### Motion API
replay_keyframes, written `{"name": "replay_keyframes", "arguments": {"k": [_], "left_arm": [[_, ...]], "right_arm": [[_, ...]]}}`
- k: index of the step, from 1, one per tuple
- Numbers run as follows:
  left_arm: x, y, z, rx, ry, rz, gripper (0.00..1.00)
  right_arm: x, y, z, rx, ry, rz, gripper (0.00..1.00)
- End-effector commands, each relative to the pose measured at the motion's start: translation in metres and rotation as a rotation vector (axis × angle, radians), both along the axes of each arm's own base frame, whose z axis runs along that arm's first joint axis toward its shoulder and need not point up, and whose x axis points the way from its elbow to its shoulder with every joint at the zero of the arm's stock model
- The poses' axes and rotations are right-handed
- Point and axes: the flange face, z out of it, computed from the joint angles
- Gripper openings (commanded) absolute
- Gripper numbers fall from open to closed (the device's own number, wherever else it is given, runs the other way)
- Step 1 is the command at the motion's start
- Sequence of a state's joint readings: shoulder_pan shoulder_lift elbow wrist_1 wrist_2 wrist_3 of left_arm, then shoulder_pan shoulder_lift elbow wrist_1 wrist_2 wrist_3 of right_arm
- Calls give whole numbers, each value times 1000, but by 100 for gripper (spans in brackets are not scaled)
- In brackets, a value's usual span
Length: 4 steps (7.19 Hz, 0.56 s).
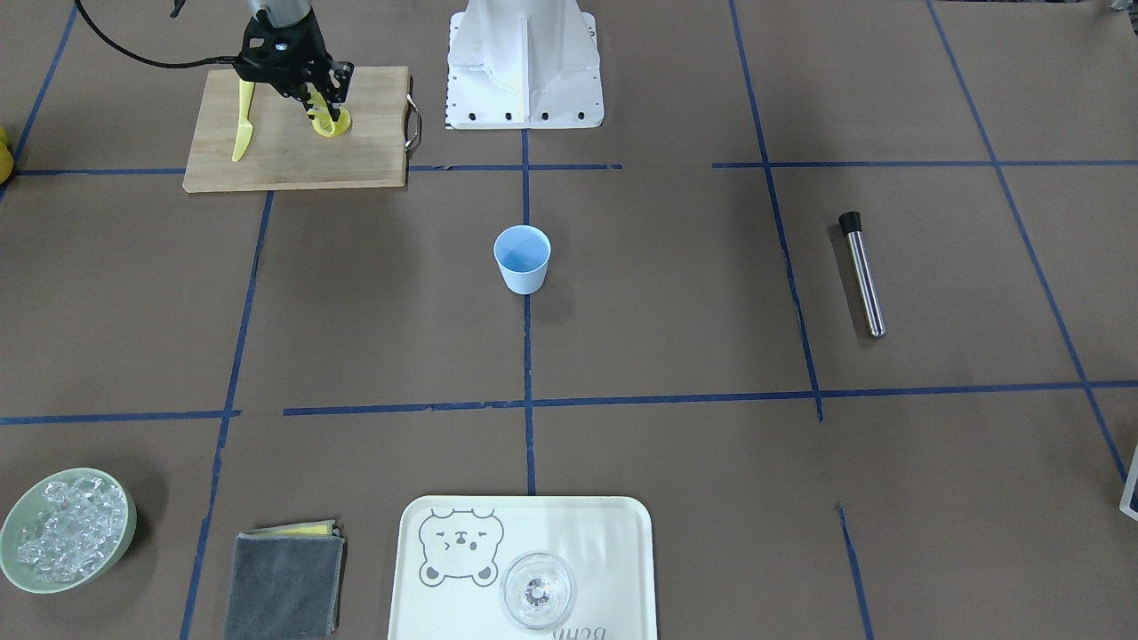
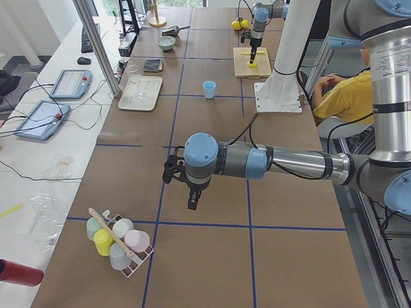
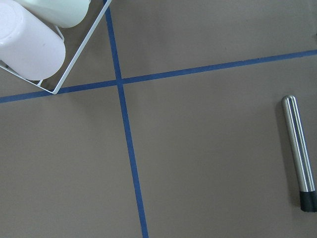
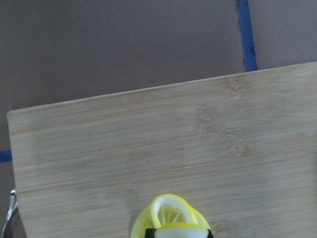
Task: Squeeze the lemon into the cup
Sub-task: 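Grasp a lemon slice with the right gripper and lift it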
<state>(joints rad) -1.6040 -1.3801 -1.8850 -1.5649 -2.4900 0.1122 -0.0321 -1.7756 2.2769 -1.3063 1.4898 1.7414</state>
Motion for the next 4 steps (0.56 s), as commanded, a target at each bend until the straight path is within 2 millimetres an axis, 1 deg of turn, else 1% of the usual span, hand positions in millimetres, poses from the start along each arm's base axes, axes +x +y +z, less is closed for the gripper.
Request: {"name": "replay_keyframes", "arguments": {"k": [1, 2, 4], "left_arm": [[-1, 2, 0, -1, 3, -2, 100], [0, 6, 0, -4, 4, -2, 100], [-2, 9, -2, -2, 4, -6, 100]], "right_arm": [[9, -1, -6, -2, -7, 3, 14], [14, -3, -16, -5, -29, 10, 15], [16, -7, -18, -7, -26, 21, 15]]}}
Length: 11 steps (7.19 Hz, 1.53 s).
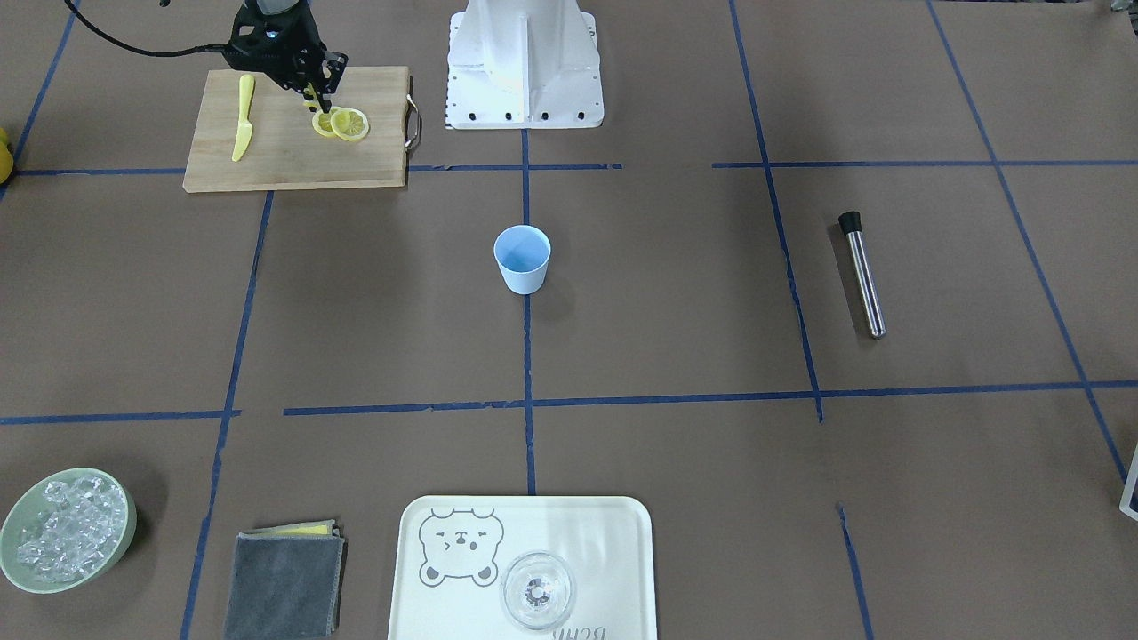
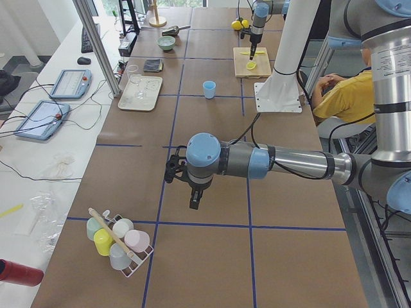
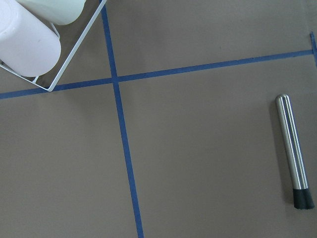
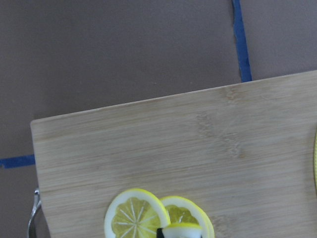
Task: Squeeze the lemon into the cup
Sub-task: 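Carry the lemon slice with the right gripper over the blue cup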
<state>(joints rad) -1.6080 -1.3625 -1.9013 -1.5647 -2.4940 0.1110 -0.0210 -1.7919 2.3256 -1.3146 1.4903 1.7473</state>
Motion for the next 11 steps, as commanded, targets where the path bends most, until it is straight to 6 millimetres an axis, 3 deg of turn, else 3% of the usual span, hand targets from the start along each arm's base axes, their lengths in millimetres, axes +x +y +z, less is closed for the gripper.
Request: {"name": "replay_keyframes", "arguments": {"k": [1, 3, 5, 6, 8, 9, 10, 11], "left_arm": [[0, 1, -1, 0, 0, -1, 100], [-1, 7, -1, -1, 2, -3, 100], [-1, 7, -3, 3, 0, -3, 100], [-1, 7, -4, 5, 0, -3, 100], [-4, 8, -4, 5, 0, -11, 100], [-4, 8, -3, 3, 0, -11, 100], [-4, 8, -4, 5, 2, -10, 100], [-4, 8, -4, 5, 0, -11, 100]], "right_arm": [[3, -9, -7, -2, -12, 23, 15], [-4, -31, -35, -31, -86, 54, 17], [-11, -69, -74, -87, -186, 80, 23], [-24, -94, -100, -89, -231, 110, 24], [-90, -151, -181, -105, -185, 167, 25], [-96, -176, -189, -102, -181, 204, 25], [-108, -203, -215, -93, -199, 239, 25], [-131, -229, -234, -93, -194, 263, 25]]}}
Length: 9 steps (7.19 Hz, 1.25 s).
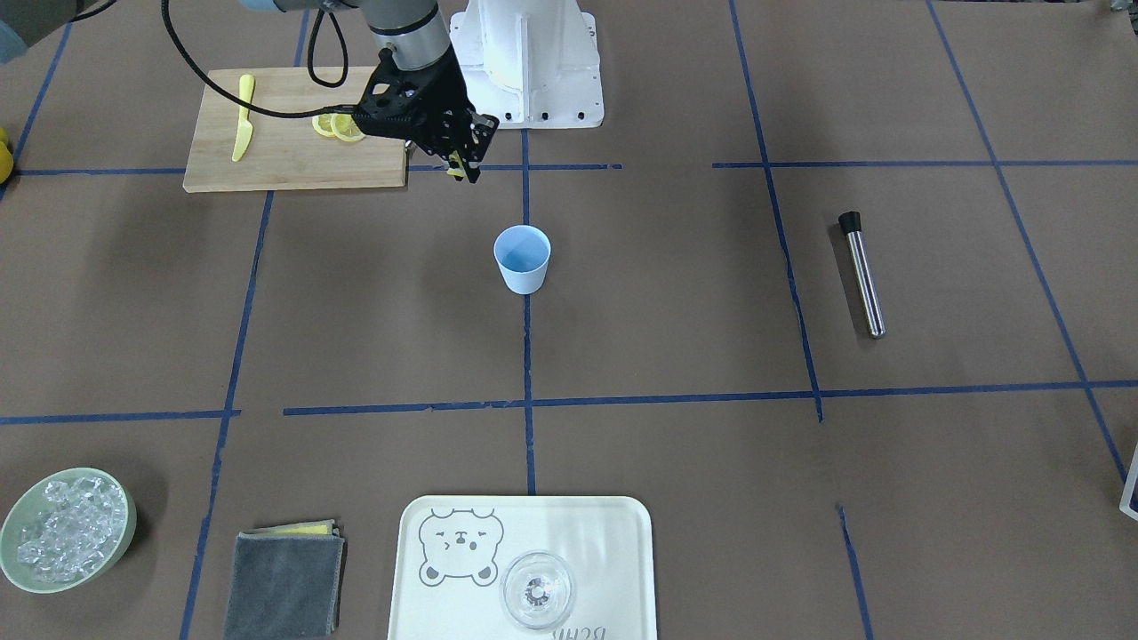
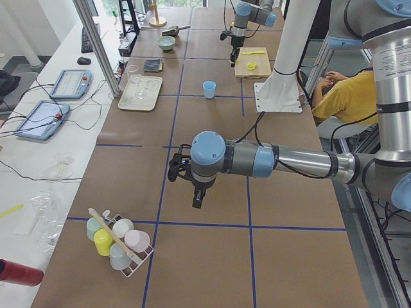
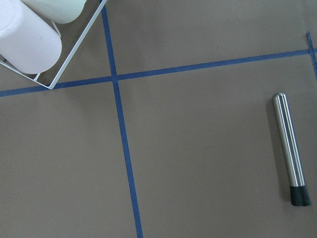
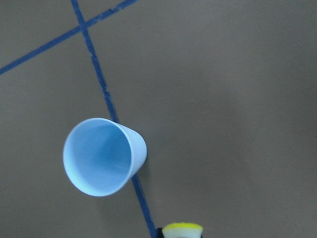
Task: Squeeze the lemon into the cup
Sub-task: 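Carry the lemon slice with the right gripper over the blue cup, then lower the lemon slice into the blue cup and release it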
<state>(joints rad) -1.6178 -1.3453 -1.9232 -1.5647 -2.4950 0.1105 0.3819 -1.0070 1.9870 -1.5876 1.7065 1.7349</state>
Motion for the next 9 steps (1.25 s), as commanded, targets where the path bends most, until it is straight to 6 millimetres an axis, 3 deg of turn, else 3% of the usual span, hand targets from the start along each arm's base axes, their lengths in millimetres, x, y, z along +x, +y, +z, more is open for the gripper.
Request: {"name": "replay_keyframes", "arguments": {"k": [1, 3, 6, 9], "left_arm": [[0, 0, -2, 3, 1, 0, 100], [-3, 1, -6, 10, 0, -7, 100], [-3, 1, -7, 13, 0, -9, 100], [-4, 3, -5, 8, 0, -10, 100]], "right_arm": [[-52, -47, -38, -6, 3, 41, 29], [-69, -54, -20, -7, -4, 39, 31], [-73, -55, -11, -15, 13, 33, 44], [-72, -53, -3, -28, 25, 14, 49]]}}
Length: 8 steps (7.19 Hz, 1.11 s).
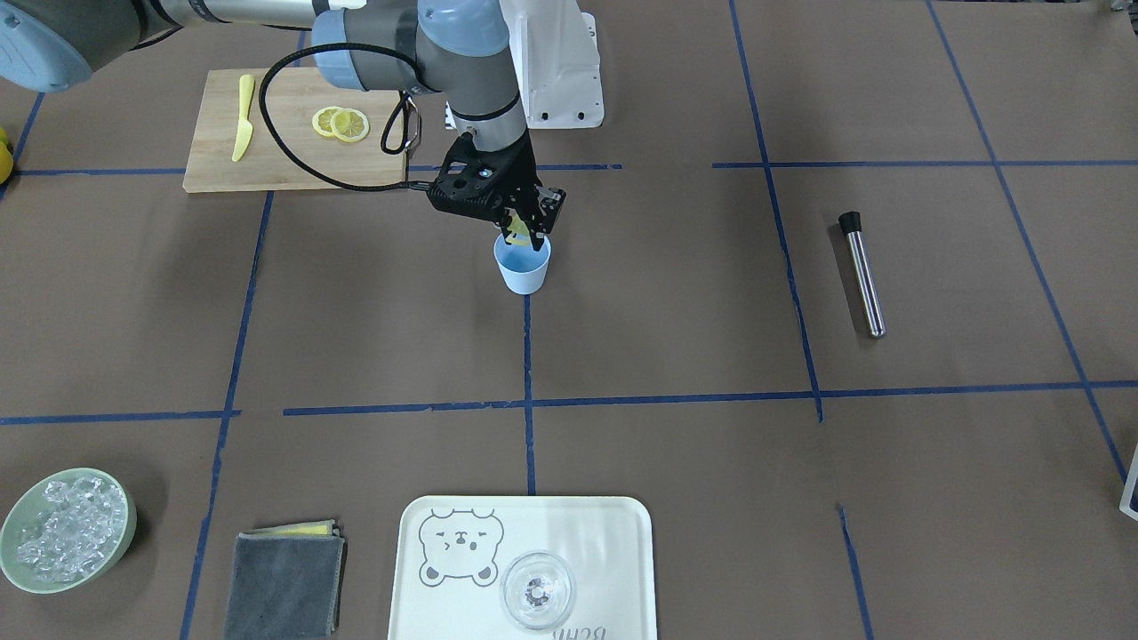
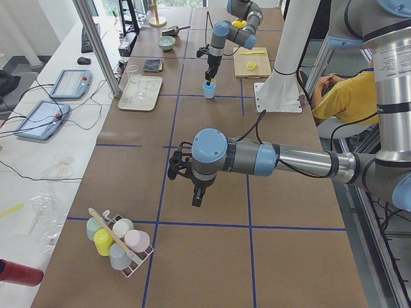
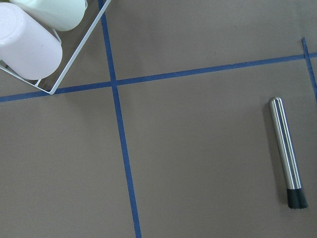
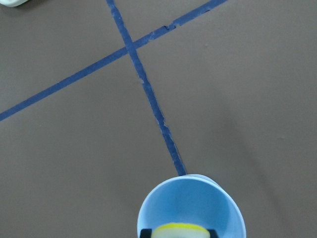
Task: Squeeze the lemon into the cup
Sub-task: 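Lower the lemon slice into the blue cup and release it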
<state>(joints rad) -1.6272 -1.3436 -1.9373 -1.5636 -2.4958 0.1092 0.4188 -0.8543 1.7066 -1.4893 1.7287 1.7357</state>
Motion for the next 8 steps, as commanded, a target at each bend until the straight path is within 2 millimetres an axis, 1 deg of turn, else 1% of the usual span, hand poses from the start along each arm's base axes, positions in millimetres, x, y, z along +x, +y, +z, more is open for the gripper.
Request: {"name": "replay_keyframes", "arguments": {"k": [1, 4, 5, 6, 7, 8], "left_arm": [[0, 3, 2, -4, 0, 0, 100], [0, 6, 4, -8, 0, -1, 100], [0, 8, 0, -2, 0, -1, 100], [-1, 8, 0, -5, 0, -4, 100], [-3, 8, -1, -2, 0, -8, 100], [-4, 9, -2, 0, 0, -13, 100]], "right_arm": [[0, 1, 4, -6, 5, -5, 53], [1, 1, 3, -6, 5, -5, 60], [1, 1, 4, -6, 7, -5, 64], [1, 1, 8, -8, 11, -5, 68], [1, 1, 9, -8, 11, -5, 76], [1, 1, 10, -10, 14, -5, 79]]}}
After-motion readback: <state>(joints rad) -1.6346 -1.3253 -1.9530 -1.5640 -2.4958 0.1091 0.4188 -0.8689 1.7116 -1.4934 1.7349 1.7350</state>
